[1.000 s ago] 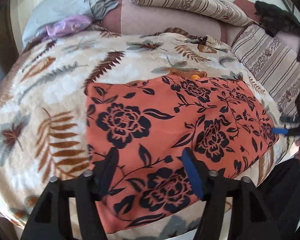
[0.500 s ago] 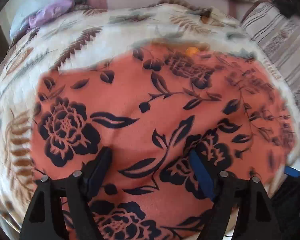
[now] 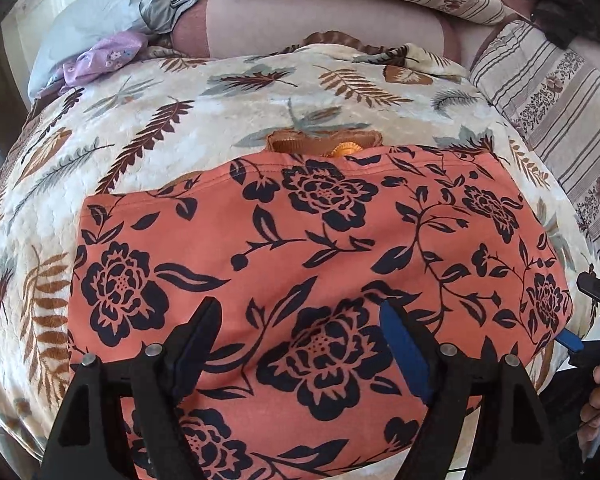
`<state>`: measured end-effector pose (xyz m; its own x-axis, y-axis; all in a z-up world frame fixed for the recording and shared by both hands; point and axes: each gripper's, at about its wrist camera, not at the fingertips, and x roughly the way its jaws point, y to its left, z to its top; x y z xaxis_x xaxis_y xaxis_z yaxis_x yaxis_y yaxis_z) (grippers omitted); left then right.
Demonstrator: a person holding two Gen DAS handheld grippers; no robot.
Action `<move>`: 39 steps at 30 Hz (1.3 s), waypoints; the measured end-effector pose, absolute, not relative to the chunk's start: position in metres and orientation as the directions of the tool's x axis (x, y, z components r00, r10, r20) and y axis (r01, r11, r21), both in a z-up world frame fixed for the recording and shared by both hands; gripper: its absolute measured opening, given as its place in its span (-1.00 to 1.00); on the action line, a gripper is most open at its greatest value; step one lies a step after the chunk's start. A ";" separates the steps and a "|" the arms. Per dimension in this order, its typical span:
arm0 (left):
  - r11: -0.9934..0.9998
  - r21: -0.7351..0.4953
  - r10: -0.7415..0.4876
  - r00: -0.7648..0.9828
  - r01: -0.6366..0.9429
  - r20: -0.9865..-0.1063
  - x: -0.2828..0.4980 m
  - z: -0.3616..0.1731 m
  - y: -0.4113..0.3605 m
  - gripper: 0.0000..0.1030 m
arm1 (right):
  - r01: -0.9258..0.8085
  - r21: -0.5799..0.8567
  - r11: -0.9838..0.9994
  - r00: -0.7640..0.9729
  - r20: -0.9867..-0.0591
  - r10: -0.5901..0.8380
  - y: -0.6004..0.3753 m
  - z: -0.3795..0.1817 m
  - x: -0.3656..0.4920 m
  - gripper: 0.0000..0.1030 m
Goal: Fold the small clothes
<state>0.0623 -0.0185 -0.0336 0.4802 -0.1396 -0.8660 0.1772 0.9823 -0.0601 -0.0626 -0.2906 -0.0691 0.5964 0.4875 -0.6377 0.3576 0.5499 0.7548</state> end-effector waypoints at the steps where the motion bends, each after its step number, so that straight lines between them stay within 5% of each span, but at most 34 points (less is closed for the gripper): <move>1: 0.982 -0.059 -0.140 0.483 0.180 -0.864 0.062 -0.032 -0.021 0.58 | 0.349 0.746 0.567 0.598 -0.643 0.478 -0.286 -0.066 -0.061 0.90; 7: 0.981 -0.058 -0.145 0.504 0.183 -0.851 0.065 -0.022 -0.032 0.58 | 0.348 0.679 0.646 0.569 -0.701 0.430 -0.270 -0.063 -0.047 0.69; 18: 0.975 -0.091 -0.193 0.562 0.204 -0.805 0.061 -0.006 -0.053 0.59 | 0.268 0.728 0.631 0.566 -0.649 0.508 -0.273 -0.077 -0.046 0.93; 23: 0.974 -0.031 -0.136 0.467 0.226 -0.874 0.071 -0.047 -0.074 0.58 | 0.287 0.723 0.628 0.552 -0.661 0.509 -0.272 -0.075 -0.042 0.93; 25: 0.971 -0.002 -0.117 0.471 0.238 -0.874 0.068 -0.050 -0.077 0.58 | 0.312 0.705 0.637 0.540 -0.683 0.491 -0.274 -0.070 -0.042 0.71; 27: 0.972 -0.039 -0.163 0.547 0.232 -0.821 0.057 -0.032 -0.072 0.58 | 0.332 0.674 0.660 0.522 -0.714 0.467 -0.276 -0.066 -0.042 -0.25; 29: 0.973 -0.043 -0.174 0.590 0.229 -0.788 0.054 -0.026 -0.070 0.58 | 0.345 0.652 0.675 0.523 -0.731 0.439 -0.279 -0.070 -0.043 -0.25; 32: 0.958 0.044 -0.107 0.498 0.283 -0.861 0.066 -0.078 -0.088 0.74 | 0.392 0.708 0.587 0.557 -0.691 0.461 -0.287 -0.083 -0.044 -0.22; 35: 0.959 0.006 -0.147 0.513 0.285 -0.845 0.066 -0.066 -0.083 0.71 | 0.384 0.707 0.594 0.554 -0.691 0.464 -0.283 -0.077 -0.036 0.10; 37: 0.953 -0.078 -0.215 0.474 0.293 -0.854 0.068 -0.058 -0.071 0.71 | 0.402 0.608 0.685 0.506 -0.771 0.388 -0.276 -0.068 -0.025 -0.68; 39: 0.951 -0.128 -0.259 0.492 0.282 -0.831 0.059 -0.044 -0.053 0.71 | 0.391 0.516 0.763 0.485 -0.819 0.305 -0.263 -0.048 -0.015 -0.81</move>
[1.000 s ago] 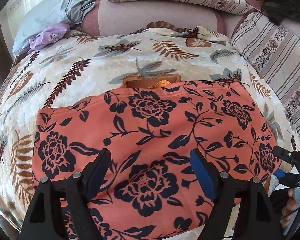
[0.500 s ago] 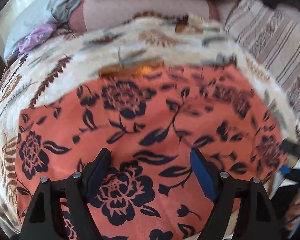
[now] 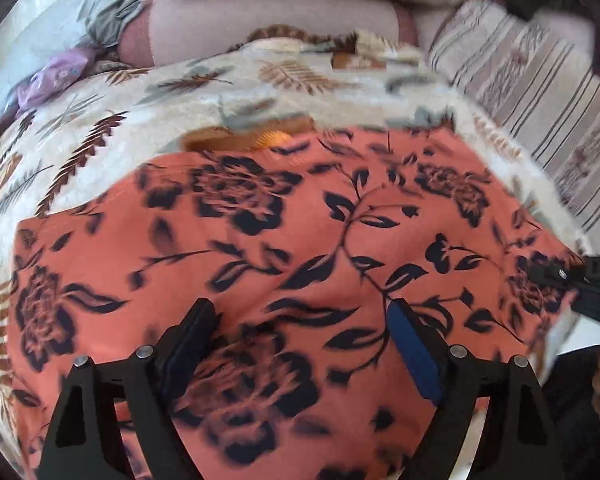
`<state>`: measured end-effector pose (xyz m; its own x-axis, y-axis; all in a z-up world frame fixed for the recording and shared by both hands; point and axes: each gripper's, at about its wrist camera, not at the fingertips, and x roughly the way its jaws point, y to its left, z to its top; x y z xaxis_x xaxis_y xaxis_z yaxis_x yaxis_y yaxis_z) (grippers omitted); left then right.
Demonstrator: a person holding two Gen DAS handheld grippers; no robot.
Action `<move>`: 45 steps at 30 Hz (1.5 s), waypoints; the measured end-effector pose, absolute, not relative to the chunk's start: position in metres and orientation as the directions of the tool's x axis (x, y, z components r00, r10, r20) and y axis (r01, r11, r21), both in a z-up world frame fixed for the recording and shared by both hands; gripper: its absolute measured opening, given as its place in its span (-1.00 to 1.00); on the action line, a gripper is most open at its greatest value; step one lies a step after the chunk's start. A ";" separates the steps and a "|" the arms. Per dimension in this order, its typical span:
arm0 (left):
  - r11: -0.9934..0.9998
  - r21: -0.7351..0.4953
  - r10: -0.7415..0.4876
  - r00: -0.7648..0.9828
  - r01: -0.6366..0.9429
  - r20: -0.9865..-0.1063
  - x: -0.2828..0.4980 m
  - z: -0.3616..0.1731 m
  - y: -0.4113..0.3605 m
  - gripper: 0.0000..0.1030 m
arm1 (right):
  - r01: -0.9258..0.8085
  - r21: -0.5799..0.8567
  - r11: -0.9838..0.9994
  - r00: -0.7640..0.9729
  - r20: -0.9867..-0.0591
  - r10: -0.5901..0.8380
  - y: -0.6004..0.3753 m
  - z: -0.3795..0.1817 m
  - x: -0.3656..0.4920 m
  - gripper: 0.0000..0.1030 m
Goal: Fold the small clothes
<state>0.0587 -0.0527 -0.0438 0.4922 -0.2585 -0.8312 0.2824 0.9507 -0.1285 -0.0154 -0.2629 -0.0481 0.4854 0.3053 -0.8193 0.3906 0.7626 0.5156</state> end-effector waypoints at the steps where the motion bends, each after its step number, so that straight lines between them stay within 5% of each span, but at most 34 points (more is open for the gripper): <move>1: 0.952 -0.161 -0.278 0.519 0.259 -0.809 0.053 -0.034 -0.035 0.71 | 0.352 0.460 0.815 0.509 -0.825 0.245 -0.248 -0.025 -0.012 -0.81; 8: 0.869 -0.492 -0.341 0.647 -0.060 -0.682 0.039 -0.005 0.115 0.71 | -0.074 0.137 0.988 0.693 -0.705 0.149 -0.070 0.100 -0.019 -0.81; 14: 0.678 -0.726 -0.513 0.634 -0.115 -0.579 0.036 -0.029 0.170 0.70 | -0.283 -0.021 0.959 0.531 -0.836 0.138 0.033 -0.004 -0.031 -0.82; 22: 0.622 -0.783 -0.679 0.509 0.017 -0.528 0.075 -0.021 0.115 0.70 | -0.270 0.050 0.962 0.502 -0.845 0.184 0.028 -0.019 -0.030 -0.82; 28: 0.713 -0.701 -0.665 0.318 0.003 -0.676 0.124 -0.042 0.055 0.67 | -0.262 0.139 0.955 0.526 -0.809 0.262 0.021 -0.011 -0.038 -0.82; 30: 0.735 -0.677 -0.656 0.297 0.039 -0.694 0.129 -0.043 0.040 0.53 | -0.263 0.174 0.949 0.539 -0.789 0.294 0.016 -0.004 -0.043 -0.82; 31: 0.738 -0.673 -0.655 0.294 0.049 -0.697 0.131 -0.040 0.034 0.20 | -0.264 0.187 0.946 0.547 -0.779 0.307 0.014 0.000 -0.045 -0.82; 32: 0.731 -0.680 -0.666 0.283 0.061 -0.690 0.133 -0.039 0.030 -0.37 | -0.268 0.199 0.943 0.556 -0.767 0.320 0.010 0.005 -0.047 -0.82; 33: 0.719 -0.689 -0.684 0.263 0.089 -0.680 0.137 -0.035 0.023 -0.60 | -0.271 0.206 0.940 0.562 -0.759 0.328 0.008 0.008 -0.048 -0.82; 40: 0.776 -0.452 -0.630 0.495 0.440 -0.598 0.094 0.069 0.038 -0.69 | -0.358 0.248 0.900 0.588 -0.688 0.424 0.029 0.056 -0.051 -0.82; 42: 0.802 -0.425 -0.594 0.498 0.419 -0.631 0.097 0.057 0.065 -0.69 | -0.408 0.234 0.882 0.577 -0.683 0.448 0.056 0.061 -0.054 -0.82; 45: 0.841 -0.514 -0.539 0.341 0.170 -0.770 0.125 -0.027 0.110 -0.69 | -0.437 0.249 0.864 0.461 -0.763 0.453 0.089 0.013 -0.036 -0.82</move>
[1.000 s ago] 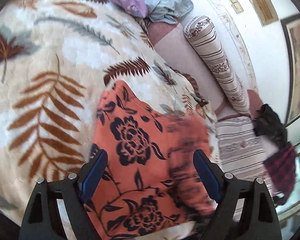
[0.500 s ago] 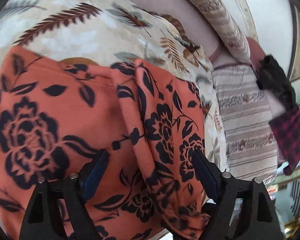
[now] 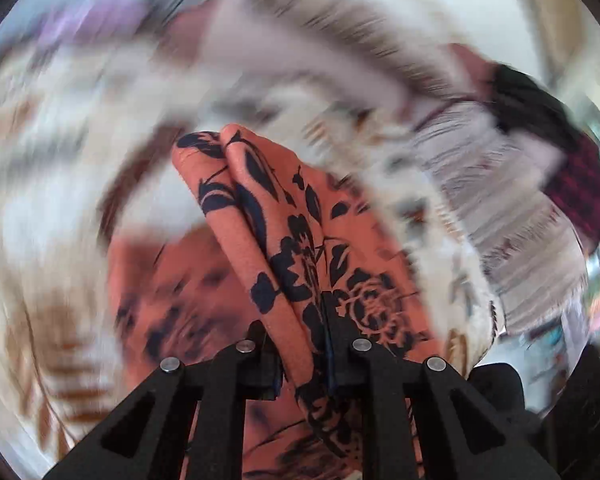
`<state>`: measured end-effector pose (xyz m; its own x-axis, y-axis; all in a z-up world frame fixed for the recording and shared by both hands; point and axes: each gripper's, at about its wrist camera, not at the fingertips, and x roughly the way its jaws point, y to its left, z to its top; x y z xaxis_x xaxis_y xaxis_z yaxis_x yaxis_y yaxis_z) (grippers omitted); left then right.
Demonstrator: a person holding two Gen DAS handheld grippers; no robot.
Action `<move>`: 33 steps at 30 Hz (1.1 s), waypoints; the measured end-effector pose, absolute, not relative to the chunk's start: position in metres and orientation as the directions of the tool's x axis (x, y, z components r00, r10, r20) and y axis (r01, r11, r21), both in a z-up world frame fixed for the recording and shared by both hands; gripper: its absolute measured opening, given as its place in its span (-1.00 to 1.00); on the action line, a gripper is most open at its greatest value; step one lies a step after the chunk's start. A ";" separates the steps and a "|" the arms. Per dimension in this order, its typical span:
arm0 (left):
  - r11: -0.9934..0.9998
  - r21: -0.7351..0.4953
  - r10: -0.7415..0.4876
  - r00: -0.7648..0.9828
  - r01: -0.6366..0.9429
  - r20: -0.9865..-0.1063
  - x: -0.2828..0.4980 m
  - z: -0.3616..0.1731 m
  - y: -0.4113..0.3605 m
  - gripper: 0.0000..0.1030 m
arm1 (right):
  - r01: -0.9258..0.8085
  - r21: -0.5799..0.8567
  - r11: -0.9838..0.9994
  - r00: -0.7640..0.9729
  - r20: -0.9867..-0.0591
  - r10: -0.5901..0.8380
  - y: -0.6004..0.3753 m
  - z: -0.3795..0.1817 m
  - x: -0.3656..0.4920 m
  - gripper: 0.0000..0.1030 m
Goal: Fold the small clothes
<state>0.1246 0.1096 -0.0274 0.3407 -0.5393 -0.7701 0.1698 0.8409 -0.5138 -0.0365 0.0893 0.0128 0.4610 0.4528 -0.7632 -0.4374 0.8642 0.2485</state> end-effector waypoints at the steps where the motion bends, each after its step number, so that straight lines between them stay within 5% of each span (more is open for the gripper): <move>1: 0.853 -0.513 -0.519 0.282 0.101 -0.807 0.127 -0.056 0.117 -0.67 | -0.412 0.294 0.863 0.373 -0.810 0.454 0.092 -0.019 -0.023 -0.82; 3: 0.806 -0.584 -0.581 0.320 0.097 -0.748 0.122 -0.056 0.128 -0.68 | -0.365 0.322 0.874 0.322 -0.837 0.442 0.096 -0.048 -0.016 -0.81; 9: 0.820 -0.511 -0.569 0.476 0.259 -0.671 0.098 0.017 0.128 -0.70 | -0.428 0.277 0.860 0.428 -0.777 0.463 0.092 0.020 -0.042 -0.82; 13: 0.858 -0.494 -0.508 0.373 0.141 -0.776 0.122 -0.036 0.149 -0.68 | -0.431 0.298 0.852 0.357 -0.810 0.464 0.118 -0.006 -0.035 -0.75; 16: 0.795 -0.602 -0.584 0.373 0.081 -0.721 0.121 -0.054 0.170 -0.65 | -0.380 0.369 0.848 0.276 -0.830 0.485 0.129 -0.048 -0.026 -0.73; 19: 0.835 -0.535 -0.540 0.382 0.131 -0.750 0.117 -0.044 0.164 -0.65 | -0.362 0.412 0.836 0.264 -0.815 0.516 0.124 -0.046 -0.023 -0.73; 23: 0.799 -0.596 -0.580 0.370 0.082 -0.726 0.120 -0.050 0.173 -0.64 | -0.344 0.417 0.841 0.256 -0.821 0.511 0.125 -0.046 -0.012 -0.72; 28: 0.773 -0.633 -0.602 0.373 0.048 -0.706 0.119 -0.057 0.171 -0.58 | -0.400 0.375 0.837 0.309 -0.804 0.508 0.137 -0.039 -0.042 -0.30; 30: 0.790 -0.613 -0.575 0.382 0.029 -0.723 0.113 -0.050 0.171 -0.53 | -0.442 0.404 0.801 0.300 -0.774 0.557 0.137 -0.040 -0.056 0.25; 33: 0.812 -0.583 -0.532 0.415 0.004 -0.738 0.087 -0.025 0.177 -0.51 | -0.422 0.503 0.754 0.279 -0.720 0.636 0.119 -0.034 -0.063 0.25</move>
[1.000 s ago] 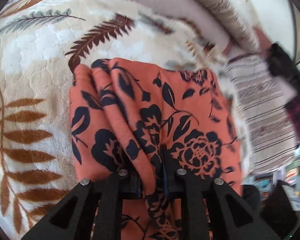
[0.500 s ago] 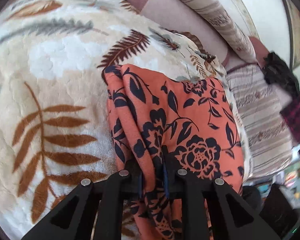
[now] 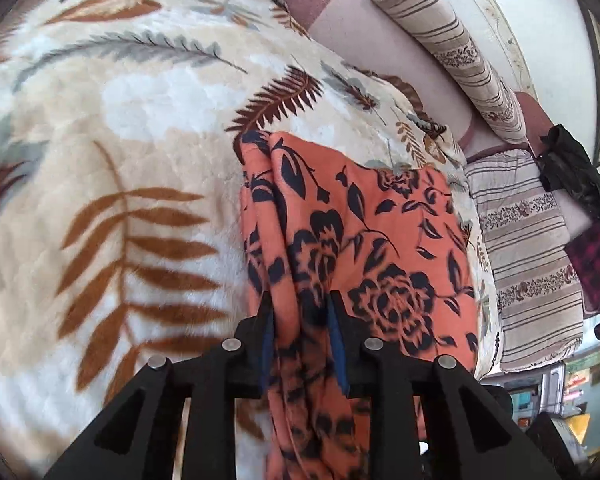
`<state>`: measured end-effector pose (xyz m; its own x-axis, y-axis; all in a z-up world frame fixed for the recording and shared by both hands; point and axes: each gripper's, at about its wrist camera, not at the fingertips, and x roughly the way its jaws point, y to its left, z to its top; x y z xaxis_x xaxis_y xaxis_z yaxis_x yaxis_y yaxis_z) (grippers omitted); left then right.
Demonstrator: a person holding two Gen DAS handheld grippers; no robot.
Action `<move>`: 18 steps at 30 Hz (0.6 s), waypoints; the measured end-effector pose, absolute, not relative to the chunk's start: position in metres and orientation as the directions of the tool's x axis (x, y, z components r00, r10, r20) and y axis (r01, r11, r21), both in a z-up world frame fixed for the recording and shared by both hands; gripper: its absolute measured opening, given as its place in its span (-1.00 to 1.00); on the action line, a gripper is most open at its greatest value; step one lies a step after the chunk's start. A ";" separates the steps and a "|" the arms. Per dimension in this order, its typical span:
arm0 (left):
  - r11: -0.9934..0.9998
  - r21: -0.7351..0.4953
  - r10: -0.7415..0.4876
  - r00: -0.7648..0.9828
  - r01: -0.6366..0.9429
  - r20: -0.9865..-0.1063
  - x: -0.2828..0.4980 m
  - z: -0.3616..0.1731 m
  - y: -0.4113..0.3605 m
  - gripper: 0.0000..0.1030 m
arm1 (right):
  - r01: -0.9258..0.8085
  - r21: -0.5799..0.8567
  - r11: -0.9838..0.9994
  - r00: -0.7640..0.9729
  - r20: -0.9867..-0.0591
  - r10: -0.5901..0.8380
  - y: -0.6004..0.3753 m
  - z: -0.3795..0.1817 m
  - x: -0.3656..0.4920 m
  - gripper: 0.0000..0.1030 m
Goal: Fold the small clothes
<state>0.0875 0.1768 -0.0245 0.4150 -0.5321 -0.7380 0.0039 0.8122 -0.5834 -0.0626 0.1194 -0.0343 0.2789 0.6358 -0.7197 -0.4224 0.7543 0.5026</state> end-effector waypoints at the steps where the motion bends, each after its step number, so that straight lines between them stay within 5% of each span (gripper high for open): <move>1: 0.802 -0.597 -0.545 0.437 0.021 -0.716 0.074 -0.015 0.178 -0.51 | -0.405 0.527 0.747 0.286 -0.703 0.651 0.109 -0.032 -0.064 0.25; 5: 0.843 -0.537 -0.494 0.366 -0.019 -0.789 0.038 -0.033 0.162 -0.61 | -0.342 0.573 0.745 0.344 -0.662 0.666 0.060 -0.023 -0.071 0.26; 15: 0.829 -0.556 -0.495 0.383 -0.061 -0.780 0.010 -0.035 0.176 -0.71 | 0.020 0.821 0.571 0.415 -0.526 0.742 -0.056 -0.052 -0.067 0.27; 18: 0.816 -0.576 -0.516 0.384 -0.052 -0.765 0.000 -0.029 0.173 -0.17 | 0.099 0.882 0.461 0.409 -0.459 0.789 -0.062 -0.071 -0.060 0.27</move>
